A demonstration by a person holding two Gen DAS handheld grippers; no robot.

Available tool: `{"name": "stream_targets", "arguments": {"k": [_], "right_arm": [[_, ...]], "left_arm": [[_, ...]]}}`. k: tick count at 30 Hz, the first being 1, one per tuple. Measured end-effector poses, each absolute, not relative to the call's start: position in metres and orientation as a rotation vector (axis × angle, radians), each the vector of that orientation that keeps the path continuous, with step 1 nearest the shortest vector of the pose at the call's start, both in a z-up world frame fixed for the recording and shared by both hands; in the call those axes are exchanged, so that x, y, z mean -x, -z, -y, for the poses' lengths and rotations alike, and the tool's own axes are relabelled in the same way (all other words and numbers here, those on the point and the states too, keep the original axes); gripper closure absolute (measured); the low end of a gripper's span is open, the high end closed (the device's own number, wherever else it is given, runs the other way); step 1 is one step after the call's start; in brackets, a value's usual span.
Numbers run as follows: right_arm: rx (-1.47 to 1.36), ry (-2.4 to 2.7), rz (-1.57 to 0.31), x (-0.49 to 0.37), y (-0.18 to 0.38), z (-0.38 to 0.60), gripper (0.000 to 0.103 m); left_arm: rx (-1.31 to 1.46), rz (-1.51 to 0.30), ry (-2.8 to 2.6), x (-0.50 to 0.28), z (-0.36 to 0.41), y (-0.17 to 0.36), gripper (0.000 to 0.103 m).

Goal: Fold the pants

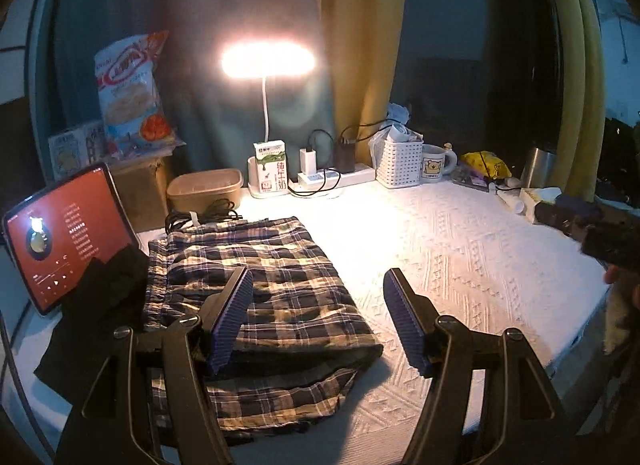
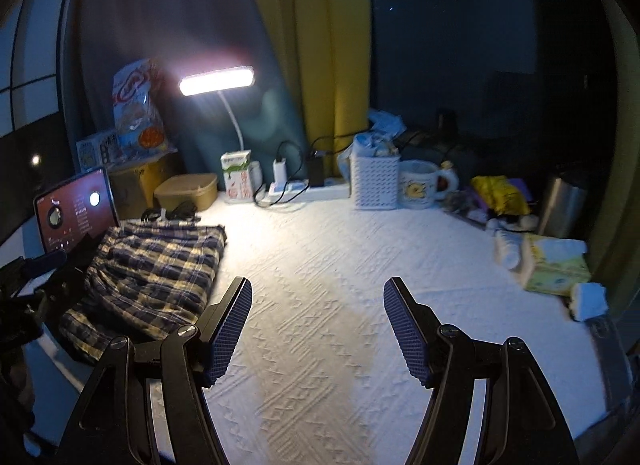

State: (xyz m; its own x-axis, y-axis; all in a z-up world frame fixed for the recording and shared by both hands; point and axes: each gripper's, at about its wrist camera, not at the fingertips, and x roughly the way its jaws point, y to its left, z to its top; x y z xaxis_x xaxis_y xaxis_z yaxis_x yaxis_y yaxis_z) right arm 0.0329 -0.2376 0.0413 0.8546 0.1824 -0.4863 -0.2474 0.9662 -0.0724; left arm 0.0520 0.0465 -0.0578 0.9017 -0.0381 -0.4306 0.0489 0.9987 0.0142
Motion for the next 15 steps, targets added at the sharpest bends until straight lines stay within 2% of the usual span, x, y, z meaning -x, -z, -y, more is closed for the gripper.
{"name": "stream_targets", "arguments": {"k": [4, 6, 8, 11, 15], "right_arm": [[0.140, -0.216, -0.446, -0.013, -0.055, 0.245, 0.030], [0.139, -0.213, -0.425, -0.006, -0.061, 0.249, 0.029], [0.133, -0.213, -0.400, 0.003, -0.068, 0.252, 0.025], [0.136, -0.212, -0.362, 0.016, -0.077, 0.254, 0.019], [0.153, -0.208, -0.335, 0.032, -0.084, 0.254, 0.018]], "left_arm": [[-0.012, -0.405, 0.068, -0.040, -0.039, 0.049, 0.035], [-0.009, -0.355, 0.082, -0.028, -0.035, 0.041, 0.026], [-0.001, -0.301, 0.094, -0.017, -0.033, 0.033, 0.009], [-0.003, -0.242, 0.085, -0.005, -0.030, 0.025, 0.005], [-0.014, -0.236, 0.072, 0.000, -0.029, 0.020, 0.004]]}}
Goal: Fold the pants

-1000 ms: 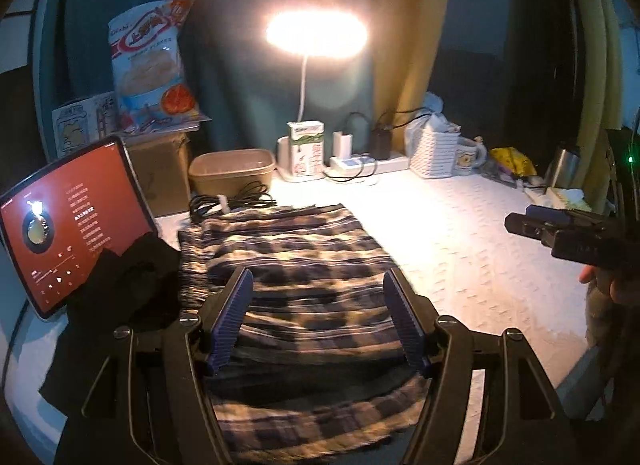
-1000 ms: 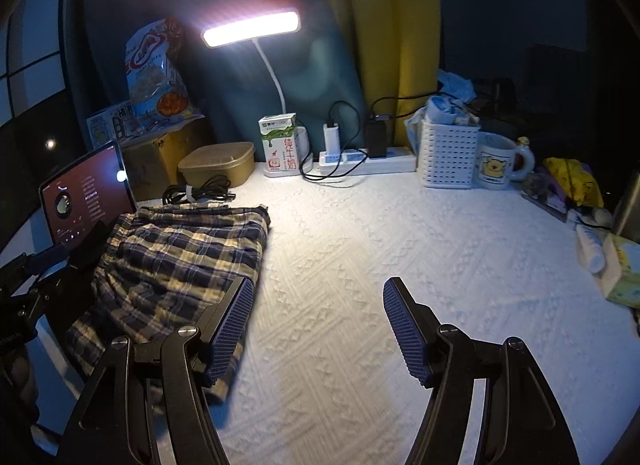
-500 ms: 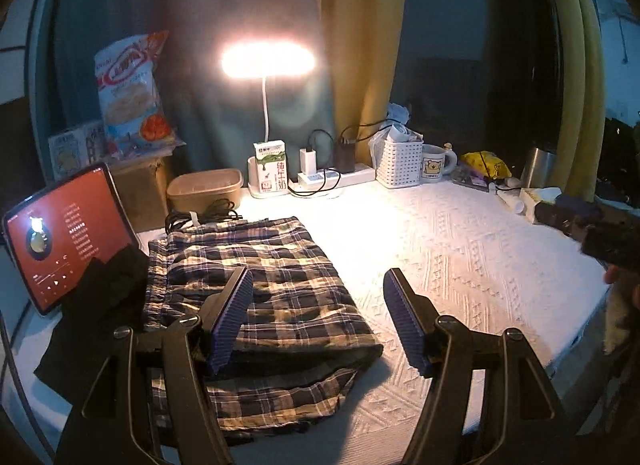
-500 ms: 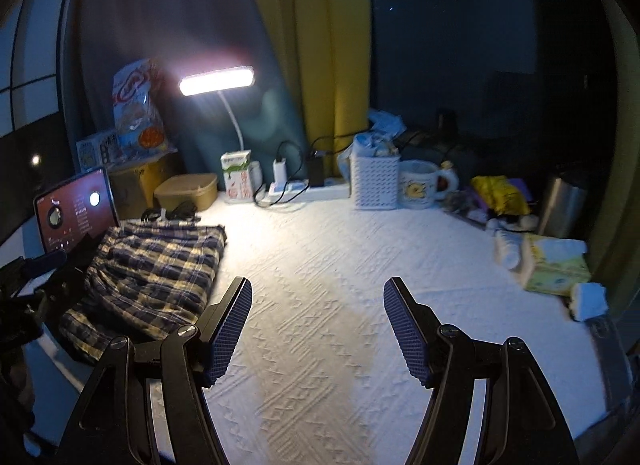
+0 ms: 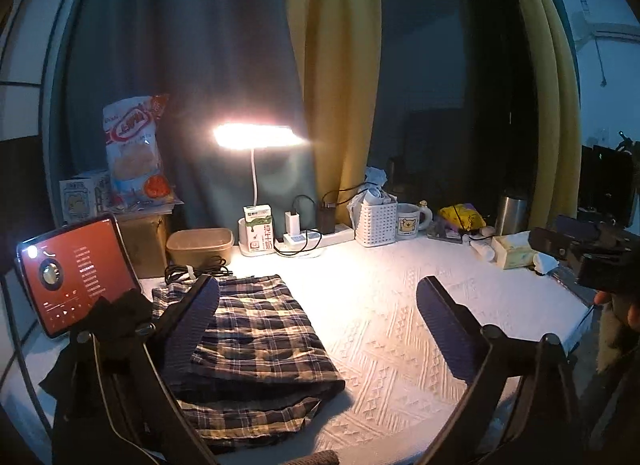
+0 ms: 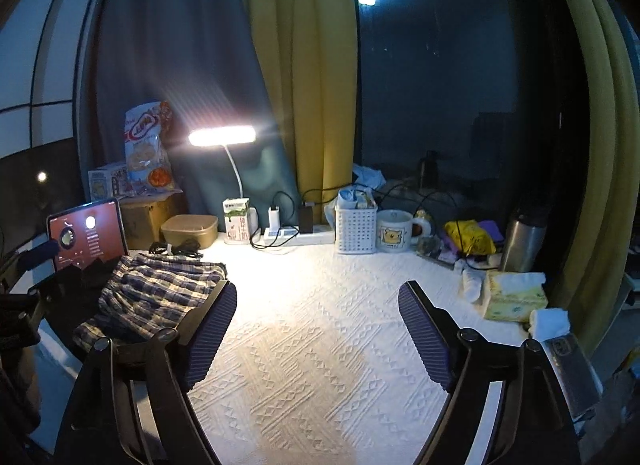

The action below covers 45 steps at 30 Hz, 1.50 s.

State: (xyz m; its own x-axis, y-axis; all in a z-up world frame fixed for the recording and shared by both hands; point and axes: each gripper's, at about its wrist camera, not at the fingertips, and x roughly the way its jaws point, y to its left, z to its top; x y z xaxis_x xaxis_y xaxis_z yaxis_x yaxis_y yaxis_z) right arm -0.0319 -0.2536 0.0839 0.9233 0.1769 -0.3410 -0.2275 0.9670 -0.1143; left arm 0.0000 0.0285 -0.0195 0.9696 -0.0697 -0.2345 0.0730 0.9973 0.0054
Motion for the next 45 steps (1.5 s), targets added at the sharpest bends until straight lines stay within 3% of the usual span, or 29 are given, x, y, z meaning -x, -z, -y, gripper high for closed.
{"name": "stream_targets", "arguments": {"k": [45], "right_arm": [[0.191, -0.240, -0.348, 0.039, -0.077, 0.229, 0.017]], "left_arm": [[0.028, -0.207, -0.001, 0.016, -0.051, 0.016, 0.002]]}}
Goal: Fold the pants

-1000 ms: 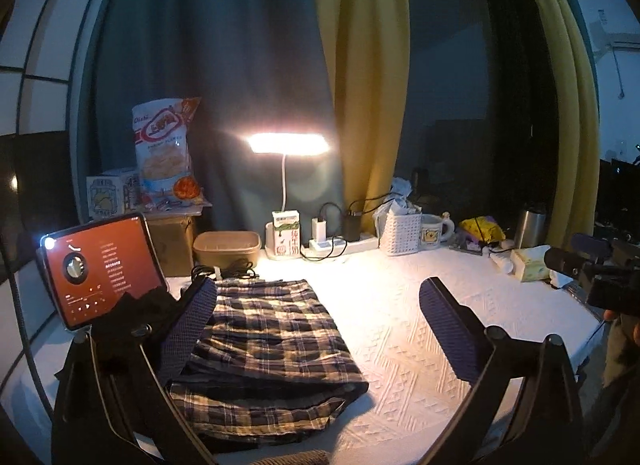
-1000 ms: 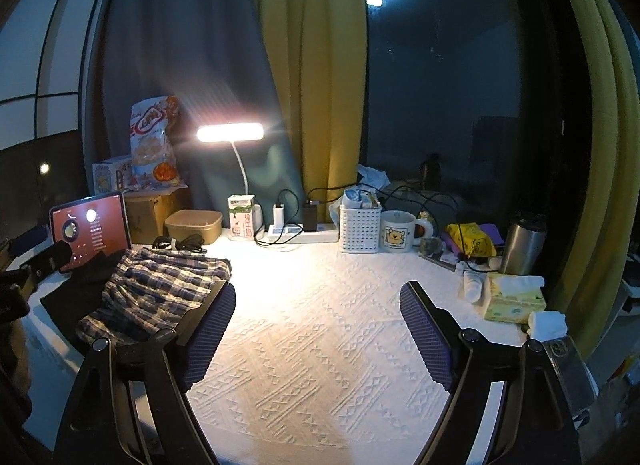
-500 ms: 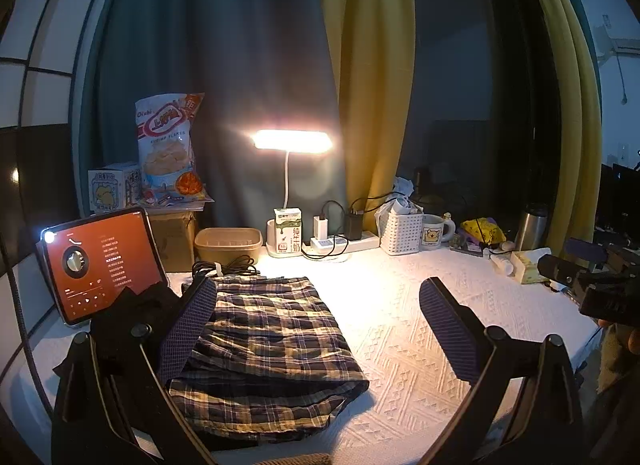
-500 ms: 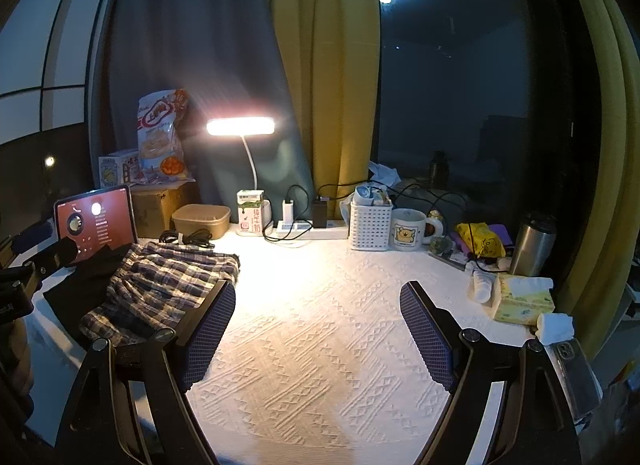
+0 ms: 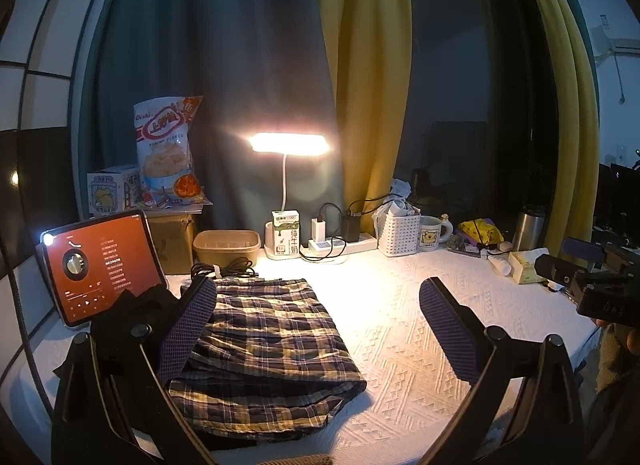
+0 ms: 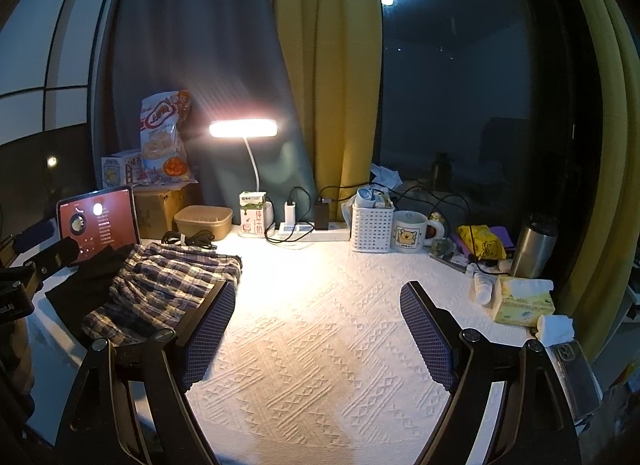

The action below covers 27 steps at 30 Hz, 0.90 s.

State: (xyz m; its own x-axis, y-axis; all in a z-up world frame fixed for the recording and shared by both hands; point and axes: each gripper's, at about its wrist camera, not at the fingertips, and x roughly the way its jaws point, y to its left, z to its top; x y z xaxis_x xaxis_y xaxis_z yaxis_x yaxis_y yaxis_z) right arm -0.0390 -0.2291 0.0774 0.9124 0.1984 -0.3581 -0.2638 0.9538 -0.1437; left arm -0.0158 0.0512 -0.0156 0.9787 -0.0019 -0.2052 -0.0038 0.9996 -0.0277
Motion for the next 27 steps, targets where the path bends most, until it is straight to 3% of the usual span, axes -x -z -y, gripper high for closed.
{"name": "stream_targets", "arguments": {"k": [27], "right_arm": [[0.182, -0.232, -0.351, 0.0384, -0.0761, 0.2349, 0.017]], "left_arm": [[0.020, -0.200, 0.007, 0.0197, -0.0494, 0.0136, 0.002]]}}
